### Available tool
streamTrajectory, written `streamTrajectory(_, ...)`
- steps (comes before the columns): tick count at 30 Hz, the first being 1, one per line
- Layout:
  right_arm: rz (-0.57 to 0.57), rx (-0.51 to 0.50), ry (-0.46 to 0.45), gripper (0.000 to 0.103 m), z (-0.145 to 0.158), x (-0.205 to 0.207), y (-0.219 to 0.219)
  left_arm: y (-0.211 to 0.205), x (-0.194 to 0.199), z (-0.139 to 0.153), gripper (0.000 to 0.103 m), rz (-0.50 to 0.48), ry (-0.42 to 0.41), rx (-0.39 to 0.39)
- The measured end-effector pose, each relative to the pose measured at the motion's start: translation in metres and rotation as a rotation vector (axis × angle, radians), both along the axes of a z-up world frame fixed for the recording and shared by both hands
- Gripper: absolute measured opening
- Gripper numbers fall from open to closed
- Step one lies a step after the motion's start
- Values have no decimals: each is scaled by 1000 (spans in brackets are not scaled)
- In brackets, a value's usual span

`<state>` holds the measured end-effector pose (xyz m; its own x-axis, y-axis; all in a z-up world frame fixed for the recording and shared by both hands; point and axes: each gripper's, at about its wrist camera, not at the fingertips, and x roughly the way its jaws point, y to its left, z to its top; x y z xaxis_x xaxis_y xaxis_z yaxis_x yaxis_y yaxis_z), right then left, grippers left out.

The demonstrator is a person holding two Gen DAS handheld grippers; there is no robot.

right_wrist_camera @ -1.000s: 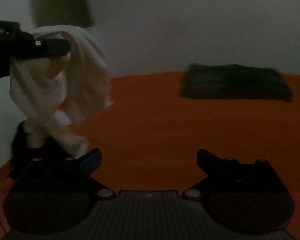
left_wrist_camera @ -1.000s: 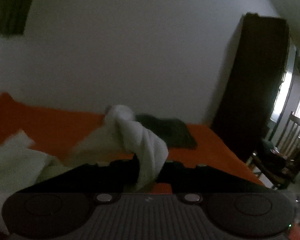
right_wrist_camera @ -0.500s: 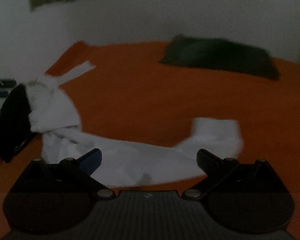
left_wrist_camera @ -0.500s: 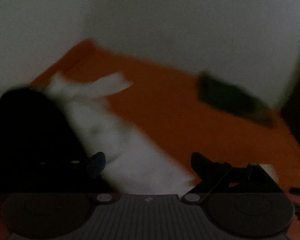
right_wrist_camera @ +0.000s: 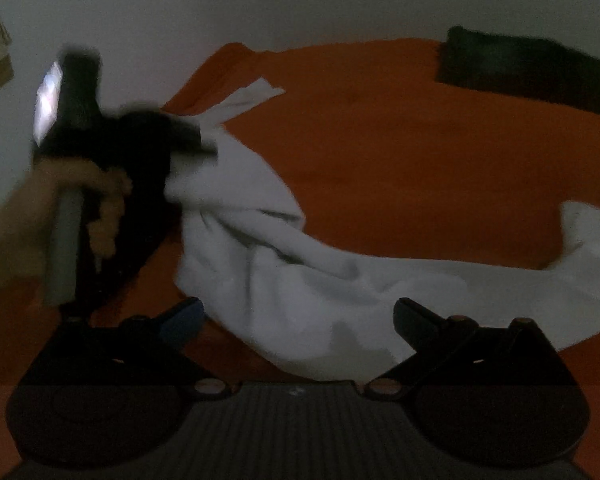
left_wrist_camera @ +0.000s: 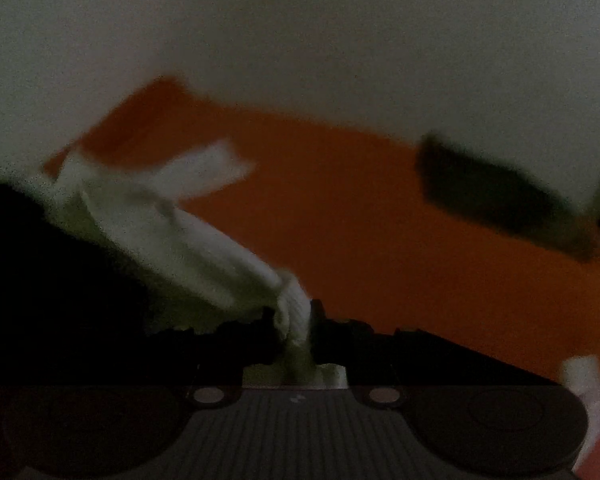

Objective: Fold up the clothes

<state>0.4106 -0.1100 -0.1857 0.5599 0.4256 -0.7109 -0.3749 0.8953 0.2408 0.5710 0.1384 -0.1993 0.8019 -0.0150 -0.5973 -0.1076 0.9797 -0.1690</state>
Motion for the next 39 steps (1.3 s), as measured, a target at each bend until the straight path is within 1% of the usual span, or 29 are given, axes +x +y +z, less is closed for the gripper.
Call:
streamTrajectory(4,-81,-21,-53,103,13,-10,-41,-77,-19,59,9,-226,-122,-20)
streamTrajectory(6,-143,-17,-71,103,20,-13,-69,-117,-39,86,10,-372,-176,-56)
streamTrajectory(9,-217,-22,-113,103,31,-26,-112,-182,-75,134,10,-614,-263,-123)
streamTrajectory(10,-230,-28,-139,103,37,-34,-126,-199,-80,152,10,-669,-271,-165)
streamTrajectory(11,-238,-33,-166,103,43,-44,-139,-214,-82,173,10,-711,-275,-225)
streamTrajectory(13,-253,-37,-213,103,57,-65,-163,-234,-79,207,10,-770,-280,-308)
streamTrajectory(15,-268,-25,-241,103,71,-89,-186,-241,-80,237,10,-876,-321,-395)
streamTrajectory(16,-272,-11,-249,103,80,-103,-196,-237,-87,248,10,-933,-373,-421)
streamTrajectory(17,-273,5,-259,103,88,-118,-206,-230,-98,255,10,-992,-424,-427)
streamTrajectory(18,-269,23,-267,103,97,-134,-215,-220,-103,253,11,-1041,-459,-405)
streamTrajectory(19,-253,44,-276,103,106,-150,-222,-209,-109,245,11,-1068,-468,-369)
streamTrajectory(20,-223,63,-285,103,115,-166,-226,-196,-113,233,11,-1078,-437,-343)
streamTrajectory(22,-130,88,-294,103,130,-196,-229,-169,-112,194,11,-1066,-310,-304)
streamTrajectory(24,0,81,-258,103,135,-212,-221,-143,-111,140,11,-1058,-181,-244)
streamTrajectory(25,68,84,-226,103,136,-218,-216,-129,-112,111,11,-1058,-116,-214)
streamTrajectory(26,128,100,-178,103,134,-220,-210,-117,-116,81,11,-1050,-54,-181)
streamTrajectory(27,175,119,-127,103,128,-220,-205,-104,-120,48,11,-1036,19,-167)
streamTrajectory(28,207,129,-85,103,123,-218,-200,-92,-124,15,11,-1021,91,-152)
streamTrajectory(29,220,122,-49,103,115,-213,-196,-84,-127,-12,12,-1011,152,-132)
streamTrajectory(32,247,61,22,103,91,-187,-186,-59,-141,-78,11,-971,267,-94)
streamTrajectory(33,258,33,36,103,83,-175,-184,-48,-143,-90,12,-951,285,-135)
streamTrajectory(35,285,-35,66,103,64,-145,-176,-38,-154,-104,17,-909,291,-219)
streamTrajectory(36,312,-73,78,103,55,-128,-173,-35,-151,-109,21,-894,286,-234)
streamTrajectory(38,404,-152,78,103,40,-97,-168,-31,-156,-107,22,-873,269,-264)
streamTrajectory(39,458,-178,78,102,33,-82,-167,-32,-156,-108,23,-875,273,-279)
